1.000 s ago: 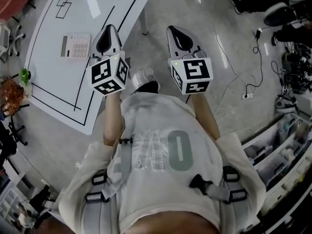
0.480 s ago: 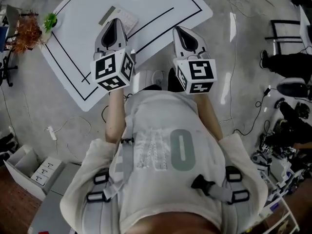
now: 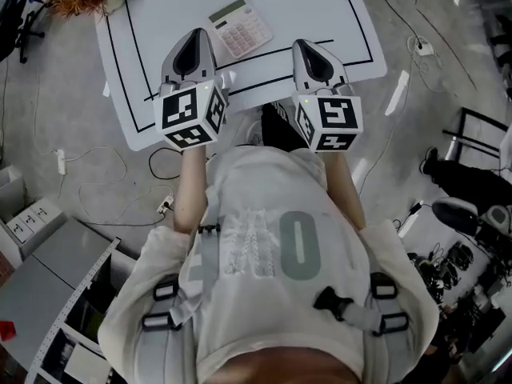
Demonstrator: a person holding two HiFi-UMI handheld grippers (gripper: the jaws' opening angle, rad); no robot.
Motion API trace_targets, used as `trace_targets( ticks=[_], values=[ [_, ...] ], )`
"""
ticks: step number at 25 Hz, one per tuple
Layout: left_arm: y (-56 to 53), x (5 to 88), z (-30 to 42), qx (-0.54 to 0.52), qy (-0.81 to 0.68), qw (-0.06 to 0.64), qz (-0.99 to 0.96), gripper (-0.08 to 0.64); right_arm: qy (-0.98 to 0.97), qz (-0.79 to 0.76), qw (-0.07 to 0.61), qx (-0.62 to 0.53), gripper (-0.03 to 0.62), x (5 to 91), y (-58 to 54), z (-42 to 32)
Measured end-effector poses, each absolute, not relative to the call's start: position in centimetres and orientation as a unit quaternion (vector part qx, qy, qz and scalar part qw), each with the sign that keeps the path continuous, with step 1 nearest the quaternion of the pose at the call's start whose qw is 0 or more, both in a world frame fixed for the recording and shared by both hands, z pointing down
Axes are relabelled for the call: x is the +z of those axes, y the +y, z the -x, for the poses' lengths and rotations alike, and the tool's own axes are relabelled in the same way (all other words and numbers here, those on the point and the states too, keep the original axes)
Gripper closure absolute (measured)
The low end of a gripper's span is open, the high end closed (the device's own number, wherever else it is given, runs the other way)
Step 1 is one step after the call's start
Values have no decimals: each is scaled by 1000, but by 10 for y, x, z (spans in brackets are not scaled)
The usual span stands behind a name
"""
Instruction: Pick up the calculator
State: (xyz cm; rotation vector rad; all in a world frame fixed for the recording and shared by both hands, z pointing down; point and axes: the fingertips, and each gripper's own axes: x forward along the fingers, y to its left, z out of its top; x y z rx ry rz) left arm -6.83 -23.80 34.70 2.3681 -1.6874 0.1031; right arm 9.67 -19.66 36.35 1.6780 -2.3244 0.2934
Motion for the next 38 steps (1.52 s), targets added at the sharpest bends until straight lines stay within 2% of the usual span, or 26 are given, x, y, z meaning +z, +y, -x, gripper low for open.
trace_targets(
  ticks=[7,20,21,22,23,25,33,38],
  values=[
    [-254,329,107,-14,-638,128,-759,538,-833,-535,119,71,584,346,-243,-74],
    [-261,323,116,-8,-649,92,-755,529,-860,-489,123,75,584,356,-270,-44],
    [-262,319,112,-15,-632,88,-770,468,-862,-486,124,76,584,357,-270,-41],
    [-263,315,109,-26,-616,84,-783,342,-863,-483,124,76,584,357,-270,-38],
    [-263,312,107,-38,-604,82,-792,270,-865,-480,125,76,584,357,-270,-35],
    [-264,309,108,-57,-596,81,-797,217,-866,-477,127,75,584,358,-270,-33],
    [-263,311,120,-75,-593,102,-795,186,-860,-487,126,85,584,362,-272,-39],
    [-274,329,124,-100,-578,184,-789,186,-859,-488,127,86,584,363,-274,-39]
  ],
)
